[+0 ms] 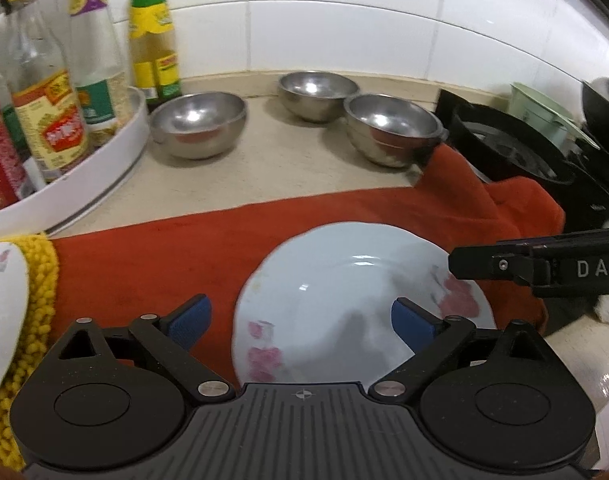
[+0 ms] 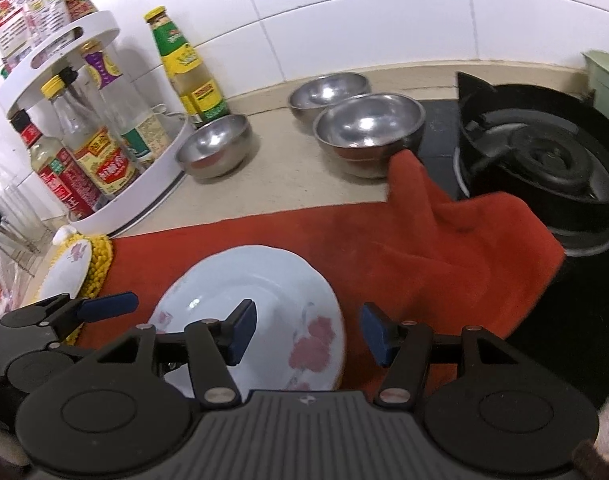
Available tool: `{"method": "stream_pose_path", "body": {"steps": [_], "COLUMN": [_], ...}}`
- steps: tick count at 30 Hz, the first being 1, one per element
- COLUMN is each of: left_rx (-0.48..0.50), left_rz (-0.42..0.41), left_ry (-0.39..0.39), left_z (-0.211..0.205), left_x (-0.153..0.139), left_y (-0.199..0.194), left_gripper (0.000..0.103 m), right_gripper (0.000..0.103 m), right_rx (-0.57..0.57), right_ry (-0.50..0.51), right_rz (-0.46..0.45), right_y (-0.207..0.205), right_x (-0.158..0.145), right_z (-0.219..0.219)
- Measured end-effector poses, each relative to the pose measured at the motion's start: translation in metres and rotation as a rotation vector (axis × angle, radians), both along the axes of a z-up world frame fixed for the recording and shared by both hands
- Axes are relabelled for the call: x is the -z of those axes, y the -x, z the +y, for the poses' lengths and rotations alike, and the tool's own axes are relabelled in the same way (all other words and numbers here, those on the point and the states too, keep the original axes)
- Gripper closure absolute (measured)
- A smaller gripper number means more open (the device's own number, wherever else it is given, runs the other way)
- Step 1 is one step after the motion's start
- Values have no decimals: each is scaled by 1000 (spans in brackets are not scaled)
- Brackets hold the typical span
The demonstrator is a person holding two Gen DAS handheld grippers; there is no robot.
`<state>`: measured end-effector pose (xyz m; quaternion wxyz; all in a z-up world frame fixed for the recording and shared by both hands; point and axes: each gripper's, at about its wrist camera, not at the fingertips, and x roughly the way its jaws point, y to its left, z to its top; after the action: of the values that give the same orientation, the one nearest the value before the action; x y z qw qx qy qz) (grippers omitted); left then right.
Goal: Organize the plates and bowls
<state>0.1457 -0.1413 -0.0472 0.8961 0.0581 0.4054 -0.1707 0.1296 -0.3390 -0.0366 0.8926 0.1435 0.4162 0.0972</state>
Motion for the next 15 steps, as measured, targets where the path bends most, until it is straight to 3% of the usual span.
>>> {"method": "stream_pose_path", "body": {"steps": [15], "left_rx": [-322], "left_rz": [-68], "left_ry": [-55], "left_z": [59], "left_x": [-18], "left_y": [-11], "left_gripper": [2], "right_gripper": [46], "right_rx": [-298], "right_ry": [7], "right_rz": [-81], "right_y": [-57], "right_x": [-15], "right_z": [60]}}
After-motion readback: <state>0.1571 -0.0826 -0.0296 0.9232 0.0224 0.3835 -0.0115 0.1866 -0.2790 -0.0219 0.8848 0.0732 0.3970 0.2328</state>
